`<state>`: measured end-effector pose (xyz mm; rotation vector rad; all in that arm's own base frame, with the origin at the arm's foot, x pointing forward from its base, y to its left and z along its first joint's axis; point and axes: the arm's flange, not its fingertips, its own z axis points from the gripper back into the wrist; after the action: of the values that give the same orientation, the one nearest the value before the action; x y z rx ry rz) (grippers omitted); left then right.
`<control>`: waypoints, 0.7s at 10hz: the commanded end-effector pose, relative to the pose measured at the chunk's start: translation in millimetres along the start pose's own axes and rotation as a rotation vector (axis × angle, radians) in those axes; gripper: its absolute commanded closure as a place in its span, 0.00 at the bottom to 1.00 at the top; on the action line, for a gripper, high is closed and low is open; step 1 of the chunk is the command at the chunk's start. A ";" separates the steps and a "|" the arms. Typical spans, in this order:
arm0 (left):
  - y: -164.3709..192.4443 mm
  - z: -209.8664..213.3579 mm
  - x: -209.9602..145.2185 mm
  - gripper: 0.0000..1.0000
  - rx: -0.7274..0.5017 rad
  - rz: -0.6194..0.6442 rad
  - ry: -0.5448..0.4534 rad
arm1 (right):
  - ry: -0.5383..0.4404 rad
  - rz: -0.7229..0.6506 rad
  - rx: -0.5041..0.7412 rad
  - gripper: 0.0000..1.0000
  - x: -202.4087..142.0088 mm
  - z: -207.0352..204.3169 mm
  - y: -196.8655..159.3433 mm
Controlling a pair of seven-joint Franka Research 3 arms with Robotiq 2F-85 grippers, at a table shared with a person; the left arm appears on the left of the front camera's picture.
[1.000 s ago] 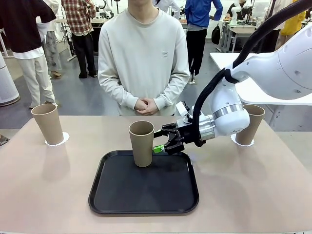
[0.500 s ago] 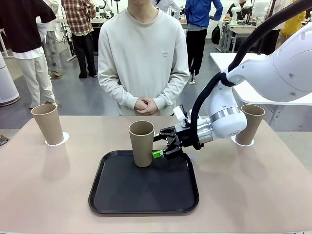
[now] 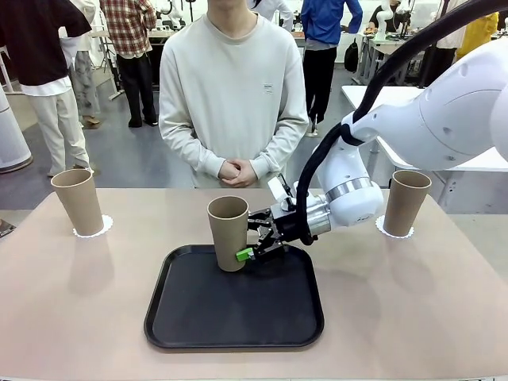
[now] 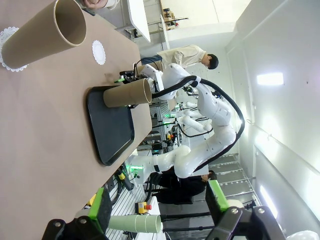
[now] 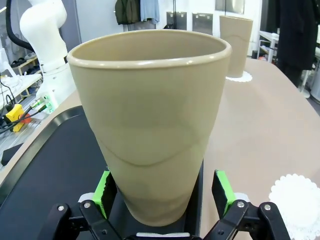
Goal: Place coasters on the table and set cups on them.
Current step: Take one Reusable plastic cup from the Flat Tray and place it on a coaster set by the human.
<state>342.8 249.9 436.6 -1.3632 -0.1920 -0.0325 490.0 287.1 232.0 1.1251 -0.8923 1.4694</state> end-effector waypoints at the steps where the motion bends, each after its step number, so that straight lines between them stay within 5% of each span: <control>1: -2.6 1.1 -1.0 0.00 -0.006 0.002 -0.006 | 0.009 0.030 0.028 0.00 -1.4 -9.6 -9.0; 7: -2.6 1.1 -1.0 0.00 -0.006 0.002 -0.006 | -0.048 0.032 0.104 0.00 7.1 -26.8 -11.0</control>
<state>342.8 249.9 436.6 -1.3632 -0.1920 -0.0325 489.7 311.0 232.9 1.1991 -0.8890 1.5228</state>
